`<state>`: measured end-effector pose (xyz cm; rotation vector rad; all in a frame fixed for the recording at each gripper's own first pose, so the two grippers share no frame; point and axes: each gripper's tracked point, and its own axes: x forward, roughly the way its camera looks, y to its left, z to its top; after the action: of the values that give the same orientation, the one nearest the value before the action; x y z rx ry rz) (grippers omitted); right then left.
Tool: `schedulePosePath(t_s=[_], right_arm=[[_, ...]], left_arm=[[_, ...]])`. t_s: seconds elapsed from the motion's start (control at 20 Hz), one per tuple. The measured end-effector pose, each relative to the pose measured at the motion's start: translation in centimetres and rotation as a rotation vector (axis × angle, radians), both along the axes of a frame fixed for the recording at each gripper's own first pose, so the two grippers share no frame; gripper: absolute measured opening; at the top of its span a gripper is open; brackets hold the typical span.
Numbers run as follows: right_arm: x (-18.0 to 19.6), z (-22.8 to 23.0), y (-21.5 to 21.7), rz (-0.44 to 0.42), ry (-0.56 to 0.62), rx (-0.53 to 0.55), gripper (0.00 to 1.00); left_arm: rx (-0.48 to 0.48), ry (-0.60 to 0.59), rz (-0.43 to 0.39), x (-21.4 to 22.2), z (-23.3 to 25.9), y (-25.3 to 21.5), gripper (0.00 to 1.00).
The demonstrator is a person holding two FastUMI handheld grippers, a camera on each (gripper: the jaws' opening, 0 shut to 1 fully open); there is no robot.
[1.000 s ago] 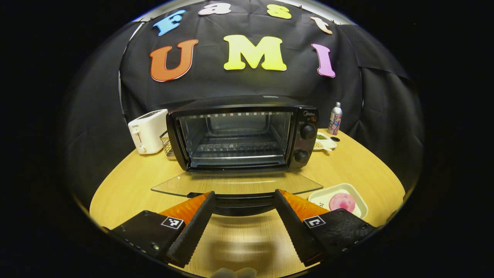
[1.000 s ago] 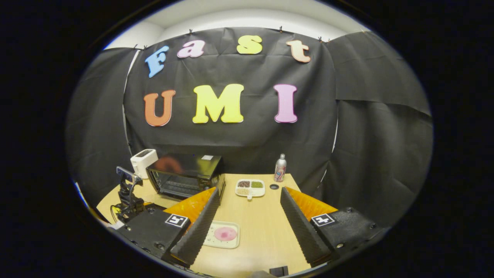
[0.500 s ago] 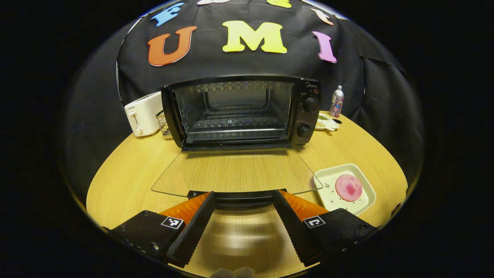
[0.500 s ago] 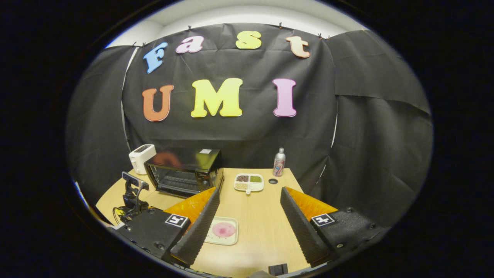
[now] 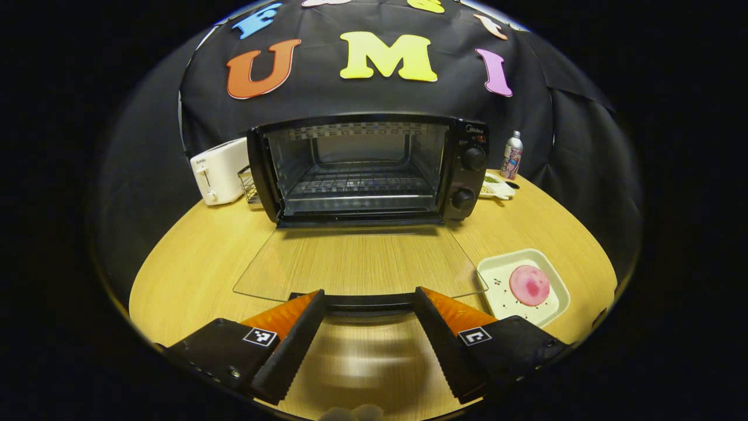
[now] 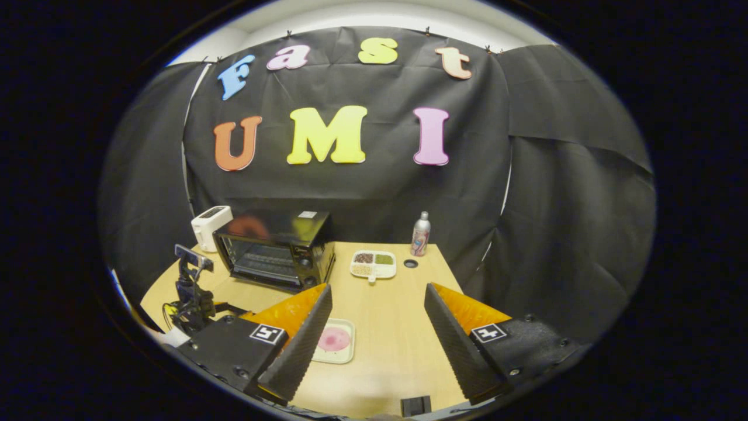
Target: Open the electric oven with the left hand, put the food in, and close the electric oven.
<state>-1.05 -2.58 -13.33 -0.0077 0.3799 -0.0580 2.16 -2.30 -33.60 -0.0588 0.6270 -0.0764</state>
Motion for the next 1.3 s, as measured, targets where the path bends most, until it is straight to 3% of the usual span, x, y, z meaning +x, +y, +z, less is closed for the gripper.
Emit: schedulePosePath(t_s=[0.4,0.6,0.65,0.7,0.85,1.0,1.3], right_arm=[[1.5,-9.3,1.9,0.071,0.187,0.043,0.96],[3.2,-14.5,2.7,0.107,0.312,0.075,0.83],[3.4,-15.7,3.1,0.114,0.345,0.093,0.85],[4.0,-16.9,3.3,0.121,0.373,0.107,0.79],[5.2,-20.5,4.3,0.153,0.456,0.150,0.73],[6.2,-23.8,4.3,0.154,0.554,0.195,0.56],[7.9,-27.6,3.2,0.144,0.704,0.212,0.35]], left_arm=[[-0.037,-0.201,0.063,-2.1,10.3,3.7,0.96],[-0.003,-0.301,0.102,-4.1,16.0,6.1,0.96],[0.007,-0.326,0.108,-4.8,17.4,6.5,0.96],[0.013,-0.348,0.114,-5.4,18.6,6.8,0.96],[0.027,-0.398,0.141,-7.1,22.0,7.5,0.96],[0.061,-0.452,0.168,-8.5,24.8,7.4,0.96],[0.108,-0.485,0.189,-9.1,27.3,6.2,0.96]])
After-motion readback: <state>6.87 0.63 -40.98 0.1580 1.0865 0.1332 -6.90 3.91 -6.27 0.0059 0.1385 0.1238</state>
